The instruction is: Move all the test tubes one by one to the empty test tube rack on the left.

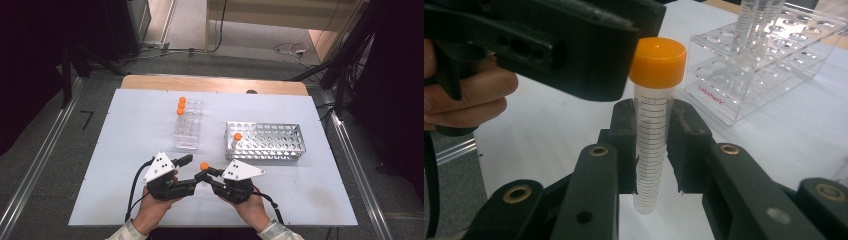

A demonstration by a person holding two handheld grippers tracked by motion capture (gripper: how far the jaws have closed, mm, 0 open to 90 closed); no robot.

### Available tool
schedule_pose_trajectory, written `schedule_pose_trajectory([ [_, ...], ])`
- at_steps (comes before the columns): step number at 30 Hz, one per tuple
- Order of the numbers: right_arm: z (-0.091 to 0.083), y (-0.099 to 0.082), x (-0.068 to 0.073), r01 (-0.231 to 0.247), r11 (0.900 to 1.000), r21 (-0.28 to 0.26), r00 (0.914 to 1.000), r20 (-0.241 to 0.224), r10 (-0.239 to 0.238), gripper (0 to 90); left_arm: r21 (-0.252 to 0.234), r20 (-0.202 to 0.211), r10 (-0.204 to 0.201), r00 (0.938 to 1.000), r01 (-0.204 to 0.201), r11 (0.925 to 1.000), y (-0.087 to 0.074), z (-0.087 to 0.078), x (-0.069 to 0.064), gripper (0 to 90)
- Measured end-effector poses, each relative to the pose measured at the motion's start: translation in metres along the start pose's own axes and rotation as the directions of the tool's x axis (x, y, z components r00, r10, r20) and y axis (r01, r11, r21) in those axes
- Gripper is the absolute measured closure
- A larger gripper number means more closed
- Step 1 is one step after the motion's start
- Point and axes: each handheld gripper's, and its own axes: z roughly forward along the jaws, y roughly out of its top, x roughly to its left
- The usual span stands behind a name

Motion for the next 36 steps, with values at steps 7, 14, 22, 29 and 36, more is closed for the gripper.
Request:
schedule_pose_trajectory([
  [7,0.0027,0.0015,0.0027,0.002,1.0000,0.000,1.0000,-0.010,-0.002,72.4,0.007,0.005,0.030,0.9995,-0.030,0.9995,-0.0017,0.0005,-0.0013,49.9],
  [14,0.0037,0.0015,0.0038,0.002,1.0000,0.001,0.9998,-0.018,-0.002,72.4,0.011,0.014,0.050,0.9987,-0.050,0.9987,-0.0028,0.0017,-0.0038,61.6],
  [22,0.0039,0.0016,0.0041,0.004,1.0000,-0.001,0.9998,-0.019,-0.004,72.4,0.024,0.017,0.056,0.9983,-0.056,0.9981,-0.0039,0.0037,-0.0051,66.0],
  [29,0.0043,0.0016,0.0044,0.005,1.0000,0.002,0.9998,-0.021,-0.005,72.3,0.027,0.011,0.052,0.9986,-0.052,0.9983,-0.0038,0.0036,-0.0047,68.6],
  [36,0.0040,0.0015,0.0035,0.003,1.0000,-0.002,0.9991,-0.042,-0.003,64.7,0.027,0.012,0.043,0.9990,-0.043,0.9987,-0.0031,0.0026,-0.0035,69.2],
])
